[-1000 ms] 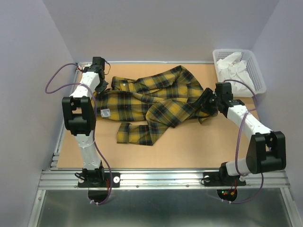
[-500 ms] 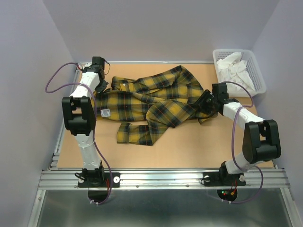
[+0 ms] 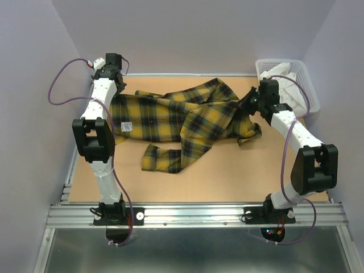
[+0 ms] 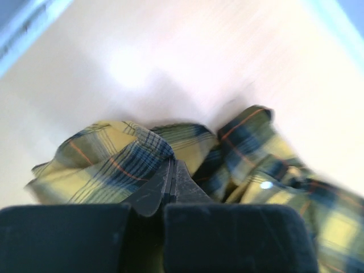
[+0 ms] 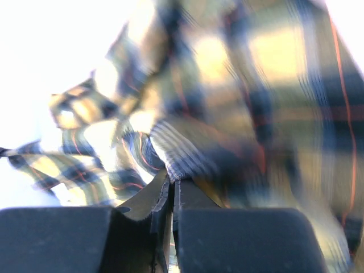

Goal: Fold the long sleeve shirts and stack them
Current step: Flatten the shirt out

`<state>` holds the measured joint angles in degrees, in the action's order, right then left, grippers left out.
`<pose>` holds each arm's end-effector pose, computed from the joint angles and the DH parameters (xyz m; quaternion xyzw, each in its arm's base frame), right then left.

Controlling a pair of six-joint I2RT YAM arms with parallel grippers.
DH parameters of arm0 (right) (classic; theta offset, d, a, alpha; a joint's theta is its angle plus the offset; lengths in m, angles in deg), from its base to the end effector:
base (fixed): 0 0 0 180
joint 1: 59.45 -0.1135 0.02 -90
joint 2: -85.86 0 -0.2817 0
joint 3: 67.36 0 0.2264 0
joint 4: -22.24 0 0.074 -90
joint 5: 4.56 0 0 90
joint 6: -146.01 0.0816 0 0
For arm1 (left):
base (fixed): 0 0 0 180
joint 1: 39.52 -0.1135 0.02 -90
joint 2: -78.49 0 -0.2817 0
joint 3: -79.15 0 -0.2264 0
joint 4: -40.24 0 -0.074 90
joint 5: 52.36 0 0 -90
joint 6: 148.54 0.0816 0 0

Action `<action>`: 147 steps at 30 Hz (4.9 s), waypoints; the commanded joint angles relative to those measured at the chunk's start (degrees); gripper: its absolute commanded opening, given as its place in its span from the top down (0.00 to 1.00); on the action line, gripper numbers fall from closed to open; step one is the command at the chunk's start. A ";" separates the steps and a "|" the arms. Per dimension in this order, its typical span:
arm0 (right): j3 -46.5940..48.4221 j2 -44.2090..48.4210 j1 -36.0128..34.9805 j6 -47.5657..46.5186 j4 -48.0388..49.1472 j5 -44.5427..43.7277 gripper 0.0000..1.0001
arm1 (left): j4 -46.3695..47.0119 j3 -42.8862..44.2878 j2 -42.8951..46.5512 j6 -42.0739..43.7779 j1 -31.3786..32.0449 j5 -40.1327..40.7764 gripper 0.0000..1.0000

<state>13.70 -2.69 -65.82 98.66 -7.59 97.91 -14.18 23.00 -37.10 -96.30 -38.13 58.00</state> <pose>0.3554 0.0574 0.2724 0.2316 0.8616 0.2715 0.3609 0.4705 0.0170 0.2915 -0.3477 0.8469 0.0314 0.4011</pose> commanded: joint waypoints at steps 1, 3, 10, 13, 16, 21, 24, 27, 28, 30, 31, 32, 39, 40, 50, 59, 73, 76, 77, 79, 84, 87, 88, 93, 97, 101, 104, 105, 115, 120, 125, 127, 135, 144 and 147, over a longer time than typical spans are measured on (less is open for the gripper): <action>12.08 -1.00 0.84 -1.43 2.51 1.15 0.99 | -0.06 10.15 0.54 1.90 -0.86 3.90 1.00; 15.50 -1.71 0.92 -1.43 1.98 2.20 1.00 | -0.41 13.59 0.80 2.60 -0.86 4.77 1.00; 12.63 3.37 0.92 -1.17 0.75 9.05 0.99 | 9.23 -4.90 13.07 3.31 -0.86 3.29 1.00; 9.47 8.46 1.01 -1.52 -2.22 11.78 0.99 | 11.01 -13.44 20.04 1.99 -0.86 2.32 1.00; 7.53 14.25 1.01 -2.40 -8.44 12.49 0.99 | 10.31 -19.35 26.72 1.37 -0.77 1.97 1.00; 11.28 21.40 0.92 -6.61 -20.33 10.57 0.99 | 9.78 -30.08 40.05 3.21 -0.86 4.24 1.00; 14.98 22.98 0.92 -8.02 -27.27 8.71 0.99 | 11.00 -34.91 46.57 4.62 -0.77 4.08 1.00; 16.84 23.95 0.92 -8.46 -31.41 8.62 0.99 | 12.33 -39.91 53.44 5.59 -0.69 2.67 1.00; 16.32 24.48 1.01 -8.38 -31.94 8.80 0.99 | 12.59 -41.41 55.54 5.42 -0.68 1.62 1.00; 11.67 25.18 0.92 -8.03 -32.56 8.01 0.99 | 12.77 -46.66 56.44 4.63 -0.68 0.21 1.00; 9.39 25.71 0.92 -7.85 -32.48 7.57 1.00 | 12.33 -48.27 56.35 3.40 -0.68 -1.71 1.00; 7.45 25.97 0.92 -7.76 -32.48 6.96 0.99 | 12.24 -49.93 56.35 2.70 -0.68 -2.77 1.00; -7.05 22.99 1.01 -9.16 -26.86 -3.23 0.99 | 18.47 -62.69 51.45 0.40 -0.60 -5.33 1.00; -7.68 22.12 1.01 -9.43 -24.68 -3.94 0.99 | 19.09 -62.87 50.47 0.58 -0.60 -5.24 1.00; -11.89 13.76 0.92 -14.70 -22.89 -9.48 0.95 | 20.68 -66.56 43.61 -0.03 -0.16 -5.86 1.00; -13.58 23.76 0.92 -18.04 -32.20 -15.97 0.69 | 15.23 -66.48 54.23 1.81 -0.16 -4.63 1.00; -2.84 25.01 -21.90 -22.97 -28.62 -7.71 0.30 | 22.33 -59.70 56.97 9.89 -0.16 -6.03 0.07; -4.68 20.64 -35.07 -19.29 -23.01 -11.93 0.30 | 25.41 -62.24 56.44 11.12 -0.16 -6.65 0.06; -4.69 20.61 -35.11 -18.93 -22.98 -11.94 0.30 | 26.03 -62.26 56.27 11.13 -0.16 -6.65 0.06; -4.43 16.59 -42.21 -18.83 -19.31 -14.57 0.30 | 27.87 -63.57 55.22 11.22 -0.16 -6.65 0.06; -2.94 5.18 -52.50 -19.54 -14.48 -17.91 0.30 | 30.43 -64.89 51.26 11.30 -0.16 -7.26 0.06; -1.71 0.76 -54.01 -19.89 -10.87 -20.80 0.30 | 30.79 -65.24 49.94 11.74 -0.16 -7.18 0.06; -1.18 -1.86 -54.18 -19.80 -10.42 -21.95 0.30 | 30.79 -65.51 50.11 11.74 -0.16 -7.18 0.06; 1.71 -7.68 -54.18 -22.08 -7.26 -26.09 0.30 | 30.87 -66.12 52.04 11.57 -0.16 -5.60 0.06; 3.56 -12.69 -54.10 -24.02 -5.85 -25.48 0.30 | 30.79 -66.30 52.84 11.22 -0.16 -4.45 0.06; 4.36 -16.82 -54.19 -24.81 -4.09 -26.97 0.30 | 30.44 -66.12 53.10 11.04 -0.16 -4.28 0.06; 4.53 -19.28 -54.19 -25.86 -3.65 -26.62 0.37 | 30.43 -66.30 53.63 10.86 -0.16 -4.10 0.06; 4.45 -19.72 -54.10 -26.13 -3.65 -26.01 0.43 | 30.61 -66.30 53.80 10.95 -0.16 -4.01 0.06; 2.07 -7.88 -54.19 -29.82 -14.79 -12.92 0.99 | 30.26 -66.21 54.59 10.51 -0.16 -3.48 0.06; 6.37 1.61 -54.19 -32.28 -28.94 4.35 0.99 | 29.91 -65.95 54.59 9.99 -0.16 -3.31 0.06; 8.40 4.61 -54.80 -33.16 -37.91 19.32 0.99 | 29.73 -65.86 54.24 9.63 -0.16 -3.48 0.06; 7.70 5.76 -55.50 -33.07 -38.54 25.83 0.99 | 29.73 -65.77 54.07 9.46 -0.16 -3.48 0.06; 7.96 4.18 -57.70 -32.28 -38.89 27.18 0.49 | 29.47 -66.03 54.15 9.19 -0.16 -4.27 0.06; 19.12 2.51 -45.80 -27.36 -38.81 -12.28 0.27 | 30.79 -66.74 55.12 9.81 0.02 -8.58 0.06; 20.53 2.25 -37.09 -26.92 -36.01 -21.50 0.25 | 30.70 -66.48 54.51 10.16 0.28 -10.86 0.06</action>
<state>29.70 -0.27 -112.14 69.94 -46.36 93.03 15.09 -43.03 16.54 -86.86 -38.37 49.94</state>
